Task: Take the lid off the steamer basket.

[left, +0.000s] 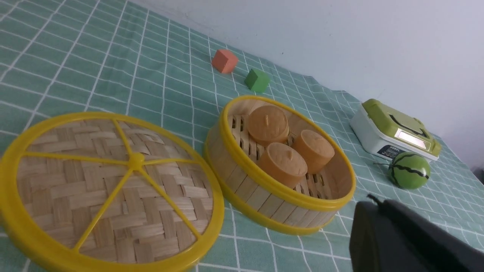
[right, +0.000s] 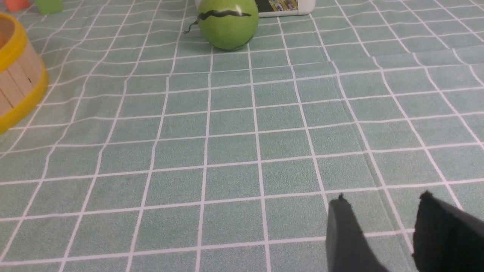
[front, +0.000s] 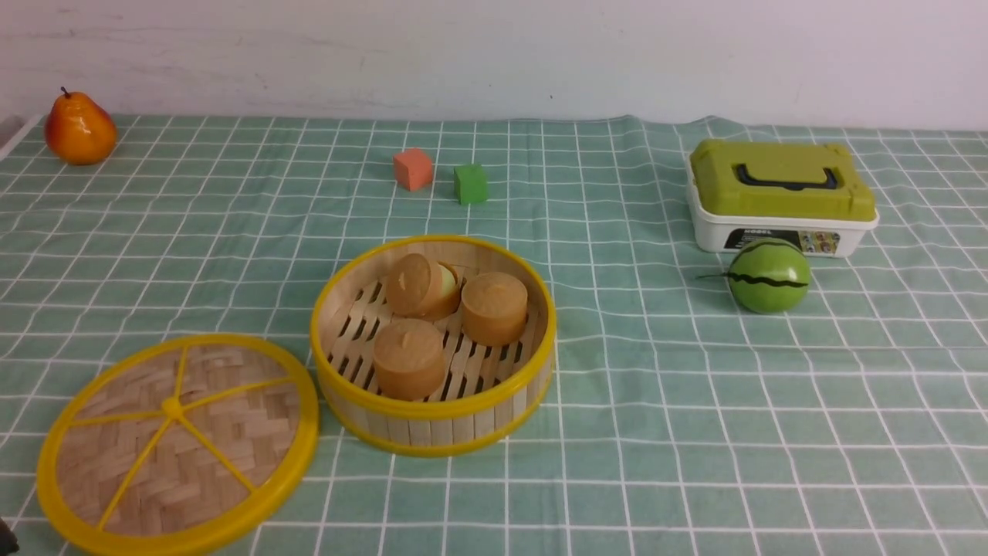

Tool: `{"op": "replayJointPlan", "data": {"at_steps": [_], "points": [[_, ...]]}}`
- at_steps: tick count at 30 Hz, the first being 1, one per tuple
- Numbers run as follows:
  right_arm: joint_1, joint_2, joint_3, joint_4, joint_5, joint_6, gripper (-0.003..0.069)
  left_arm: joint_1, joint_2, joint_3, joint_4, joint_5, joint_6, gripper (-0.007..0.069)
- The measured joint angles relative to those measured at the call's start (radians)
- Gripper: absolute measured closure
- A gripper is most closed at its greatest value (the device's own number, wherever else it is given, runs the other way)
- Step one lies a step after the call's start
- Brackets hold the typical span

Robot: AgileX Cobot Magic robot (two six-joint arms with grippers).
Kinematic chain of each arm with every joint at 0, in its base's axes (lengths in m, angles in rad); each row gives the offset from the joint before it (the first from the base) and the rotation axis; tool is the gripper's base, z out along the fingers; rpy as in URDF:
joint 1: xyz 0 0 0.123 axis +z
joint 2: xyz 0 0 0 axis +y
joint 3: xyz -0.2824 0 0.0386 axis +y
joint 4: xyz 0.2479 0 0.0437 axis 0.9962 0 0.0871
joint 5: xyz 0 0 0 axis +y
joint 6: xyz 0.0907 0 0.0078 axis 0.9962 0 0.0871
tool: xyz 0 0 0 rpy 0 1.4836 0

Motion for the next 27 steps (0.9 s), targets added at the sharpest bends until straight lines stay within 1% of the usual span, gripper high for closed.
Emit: {"op": "replayJointPlan", "data": {"at_steps": [3, 6, 7, 9, 11, 12, 15, 18, 25, 27], "points": [[0.000, 0.000, 0.000, 0.000, 0.000, 0.000, 0.0418, 0.000, 0.000, 0.000, 0.000, 0.021, 0.001, 0.0637], [0.000, 0.000, 0.000, 0.000, 0.000, 0.000, 0.0418, 0.000, 0.000, 0.002, 0.033, 0.024, 0.018, 0.0637], [0.000, 0.000, 0.000, 0.000, 0.000, 0.000, 0.0418, 0.000, 0.000, 0.016, 0.086, 0.015, 0.031, 0.0637], [0.000, 0.000, 0.000, 0.000, 0.000, 0.000, 0.0418, 0.000, -0.001, 0.033, 0.119, 0.005, 0.033, 0.0636], [0.000, 0.000, 0.000, 0.000, 0.000, 0.000, 0.0418, 0.000, -0.001, 0.101, 0.180, -0.037, 0.035, 0.0636], [0.000, 0.000, 0.000, 0.000, 0.000, 0.000, 0.0418, 0.000, -0.001, 0.114, 0.186, -0.044, 0.035, 0.0636], [0.000, 0.000, 0.000, 0.000, 0.000, 0.000, 0.0418, 0.000, -0.016, 0.225, 0.214, -0.132, 0.035, 0.0636], [0.000, 0.000, 0.000, 0.000, 0.000, 0.000, 0.0418, 0.001, -0.041, 0.300, 0.242, -0.172, 0.035, 0.0634], [0.000, 0.000, 0.000, 0.000, 0.000, 0.000, 0.0418, 0.072, -0.044, 0.314, 0.263, -0.127, 0.035, 0.0629], [0.000, 0.000, 0.000, 0.000, 0.000, 0.000, 0.0418, 0.078, -0.044, 0.314, 0.266, -0.127, 0.034, 0.0627]]}}
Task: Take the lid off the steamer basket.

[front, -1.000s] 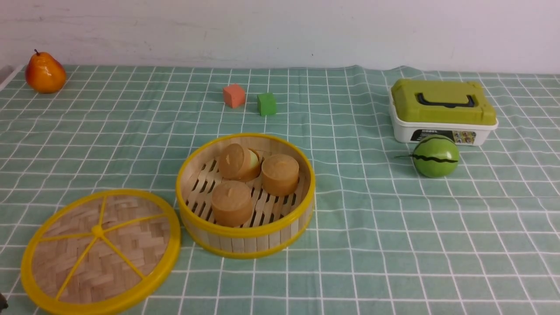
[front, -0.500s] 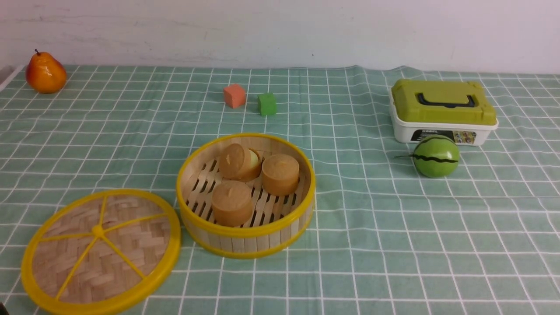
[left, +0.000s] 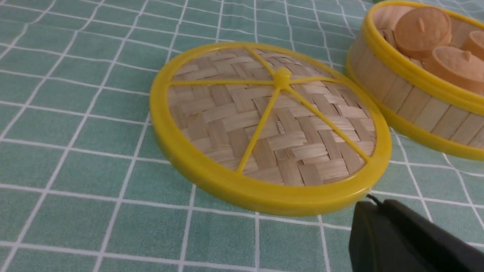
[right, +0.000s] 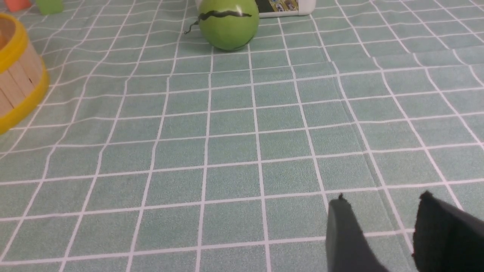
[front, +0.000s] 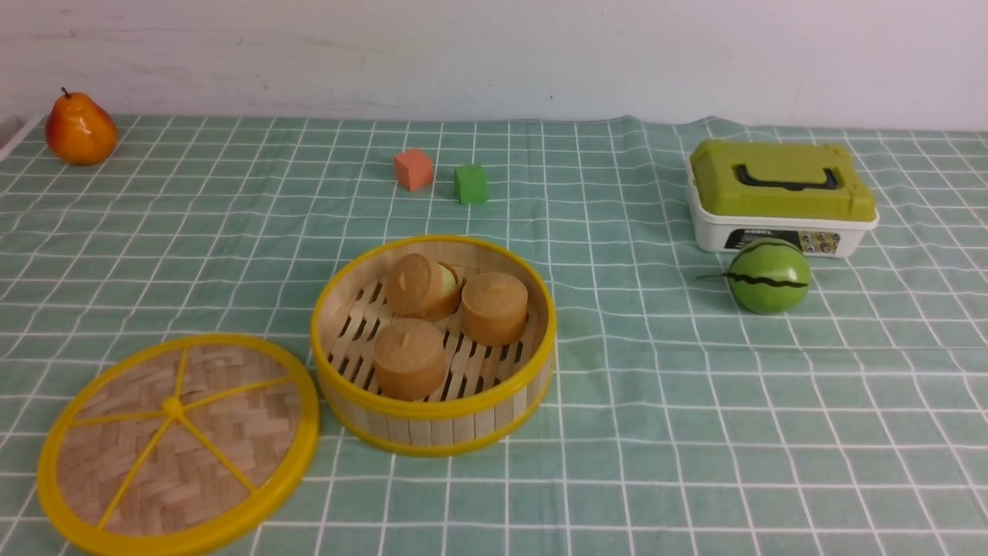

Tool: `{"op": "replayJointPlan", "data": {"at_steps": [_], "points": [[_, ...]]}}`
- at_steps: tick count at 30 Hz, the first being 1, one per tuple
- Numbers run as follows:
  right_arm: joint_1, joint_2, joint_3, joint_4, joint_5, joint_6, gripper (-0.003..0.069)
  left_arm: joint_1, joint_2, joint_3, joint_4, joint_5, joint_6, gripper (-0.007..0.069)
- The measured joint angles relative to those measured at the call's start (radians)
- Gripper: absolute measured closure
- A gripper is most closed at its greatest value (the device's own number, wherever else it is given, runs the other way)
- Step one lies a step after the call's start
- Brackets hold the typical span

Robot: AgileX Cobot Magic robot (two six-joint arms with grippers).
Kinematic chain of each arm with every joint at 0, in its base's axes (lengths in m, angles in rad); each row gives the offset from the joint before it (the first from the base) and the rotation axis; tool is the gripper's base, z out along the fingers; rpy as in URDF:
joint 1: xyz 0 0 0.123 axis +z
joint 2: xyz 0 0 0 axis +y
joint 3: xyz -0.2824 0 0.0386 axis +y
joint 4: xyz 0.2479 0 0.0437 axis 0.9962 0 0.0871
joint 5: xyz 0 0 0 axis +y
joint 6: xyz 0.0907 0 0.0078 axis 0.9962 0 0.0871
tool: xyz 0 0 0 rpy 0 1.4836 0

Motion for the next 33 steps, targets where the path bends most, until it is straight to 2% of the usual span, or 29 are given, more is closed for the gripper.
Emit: {"op": "replayJointPlan", "data": {"at_steps": [13, 33], "points": [[0.000, 0.000, 0.000, 0.000, 0.000, 0.000, 0.0418, 0.002, 0.000, 0.000, 0.001, 0.023, -0.045, 0.0620], [0.000, 0.000, 0.000, 0.000, 0.000, 0.000, 0.0418, 0.002, 0.000, 0.000, 0.005, 0.023, -0.049, 0.0598]]}}
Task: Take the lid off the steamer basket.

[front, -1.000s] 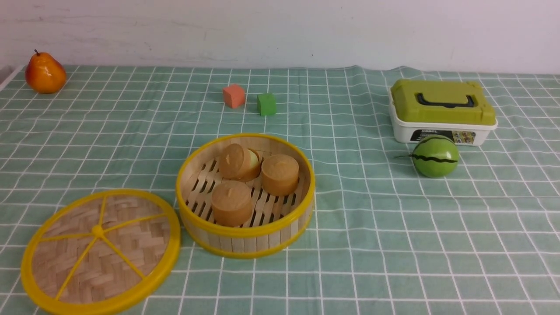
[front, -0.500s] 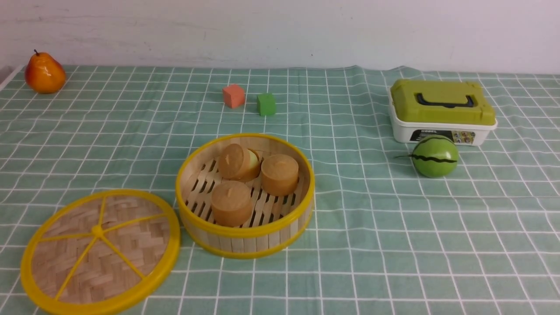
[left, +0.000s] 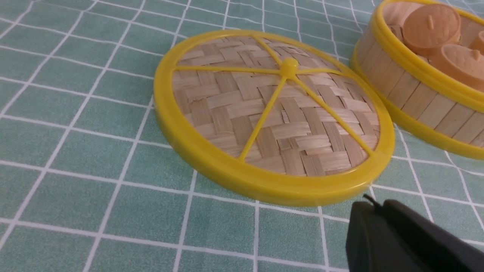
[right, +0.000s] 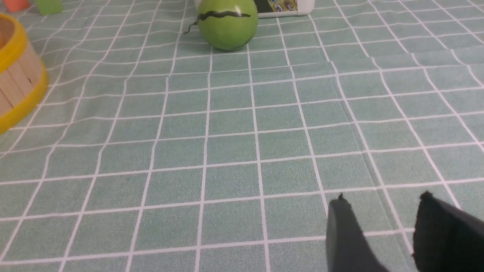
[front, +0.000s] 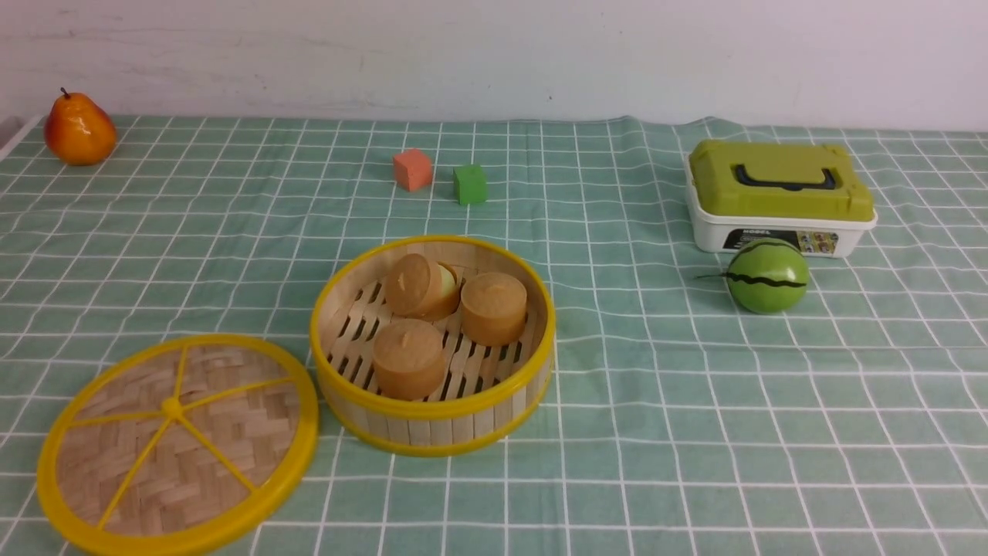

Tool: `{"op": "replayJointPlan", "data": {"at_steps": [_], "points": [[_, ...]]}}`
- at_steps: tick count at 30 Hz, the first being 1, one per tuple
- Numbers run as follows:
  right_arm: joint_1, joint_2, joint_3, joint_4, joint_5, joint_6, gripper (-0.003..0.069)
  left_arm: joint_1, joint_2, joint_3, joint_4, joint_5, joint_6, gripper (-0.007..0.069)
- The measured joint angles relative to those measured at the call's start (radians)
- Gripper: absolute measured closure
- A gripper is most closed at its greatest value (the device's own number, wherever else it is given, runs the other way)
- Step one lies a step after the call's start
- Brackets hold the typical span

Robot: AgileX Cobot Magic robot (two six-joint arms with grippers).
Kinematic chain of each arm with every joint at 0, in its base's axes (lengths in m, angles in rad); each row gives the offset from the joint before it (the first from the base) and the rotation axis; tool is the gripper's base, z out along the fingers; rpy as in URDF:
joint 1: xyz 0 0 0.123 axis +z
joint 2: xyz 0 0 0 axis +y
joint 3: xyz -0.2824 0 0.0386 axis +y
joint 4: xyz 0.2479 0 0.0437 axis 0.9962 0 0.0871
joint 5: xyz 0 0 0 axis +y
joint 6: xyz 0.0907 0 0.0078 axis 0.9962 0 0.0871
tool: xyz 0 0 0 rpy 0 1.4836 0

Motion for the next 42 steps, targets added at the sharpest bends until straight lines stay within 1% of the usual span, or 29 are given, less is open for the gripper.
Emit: {"op": "replayJointPlan", "data": {"at_steps": [2, 6, 10, 29, 42], "points": [[0.000, 0.000, 0.000, 0.000, 0.000, 0.000, 0.0418, -0.003, 0.000, 0.000, 0.000, 0.000, 0.000, 0.0596], [0.000, 0.000, 0.000, 0.000, 0.000, 0.000, 0.0418, -0.041, 0.000, 0.000, 0.000, 0.000, 0.000, 0.0595], [0.000, 0.000, 0.000, 0.000, 0.000, 0.000, 0.0418, -0.046, 0.000, 0.000, 0.000, 0.000, 0.000, 0.0590], [0.000, 0.000, 0.000, 0.000, 0.000, 0.000, 0.0418, -0.046, 0.000, 0.000, 0.000, 0.000, 0.000, 0.0567], [0.000, 0.000, 0.000, 0.000, 0.000, 0.000, 0.0418, -0.046, 0.000, 0.000, 0.000, 0.000, 0.000, 0.0567]]}}
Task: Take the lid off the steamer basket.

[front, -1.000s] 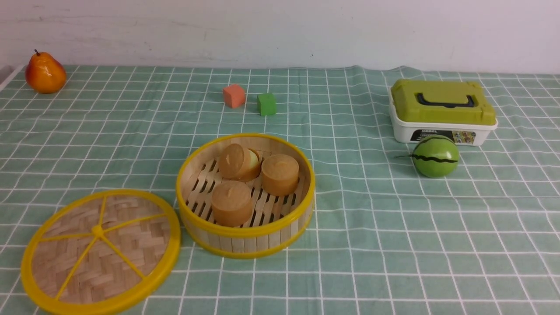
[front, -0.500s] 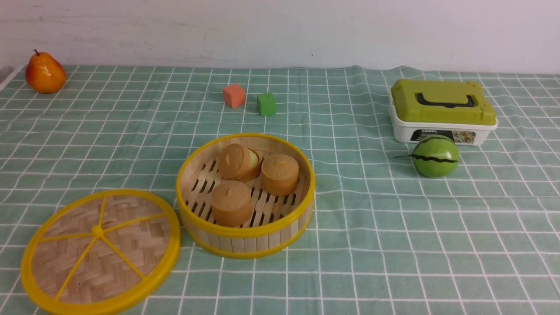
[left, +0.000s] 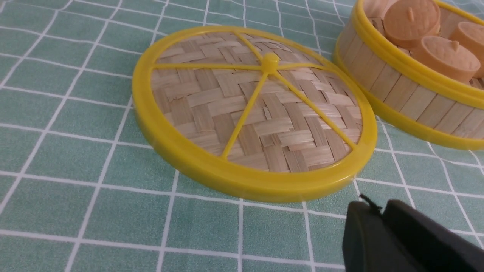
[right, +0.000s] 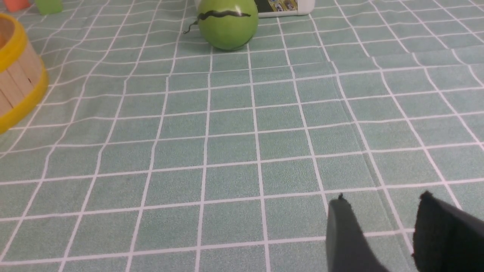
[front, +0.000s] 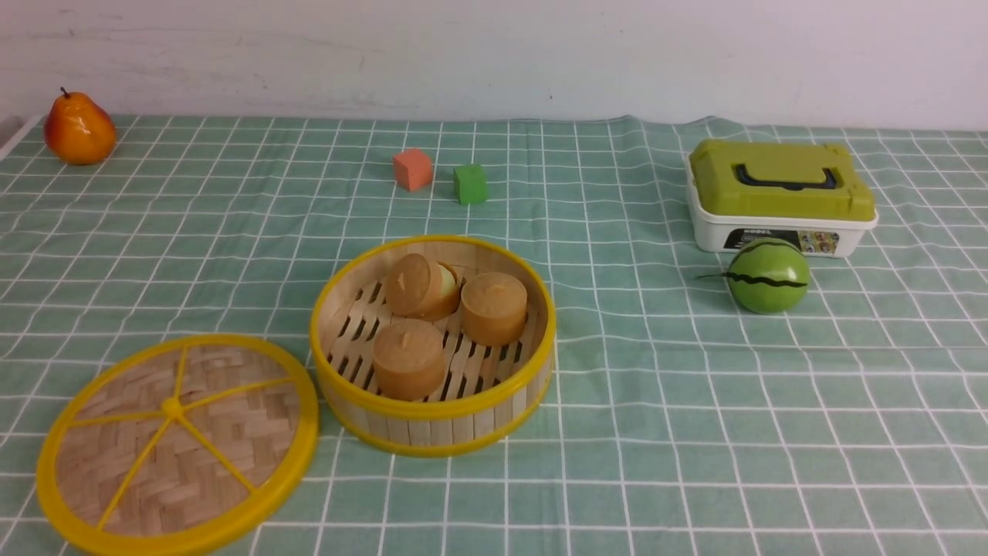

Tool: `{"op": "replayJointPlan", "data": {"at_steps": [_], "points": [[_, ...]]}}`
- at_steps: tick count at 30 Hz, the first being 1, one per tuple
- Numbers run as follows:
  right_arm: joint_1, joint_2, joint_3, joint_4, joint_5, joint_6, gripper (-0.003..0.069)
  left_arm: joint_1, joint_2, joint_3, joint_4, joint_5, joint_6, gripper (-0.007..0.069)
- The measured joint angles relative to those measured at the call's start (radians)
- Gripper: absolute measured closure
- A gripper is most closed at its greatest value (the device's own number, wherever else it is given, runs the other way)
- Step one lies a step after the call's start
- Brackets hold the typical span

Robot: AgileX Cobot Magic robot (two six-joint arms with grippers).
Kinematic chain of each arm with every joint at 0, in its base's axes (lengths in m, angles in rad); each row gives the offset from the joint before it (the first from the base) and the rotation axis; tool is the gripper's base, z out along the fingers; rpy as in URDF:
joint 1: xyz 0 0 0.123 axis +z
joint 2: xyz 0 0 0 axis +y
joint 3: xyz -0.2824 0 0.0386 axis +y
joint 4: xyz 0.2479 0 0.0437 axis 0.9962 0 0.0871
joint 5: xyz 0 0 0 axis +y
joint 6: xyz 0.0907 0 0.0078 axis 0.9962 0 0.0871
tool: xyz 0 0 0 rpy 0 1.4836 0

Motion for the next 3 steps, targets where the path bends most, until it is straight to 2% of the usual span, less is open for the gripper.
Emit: {"op": "replayJointPlan", "data": {"at_steps": [3], "points": [[0.000, 0.000, 0.000, 0.000, 0.000, 0.000, 0.0418, 0.000, 0.000, 0.000, 0.000, 0.000, 0.000, 0.0565]]}}
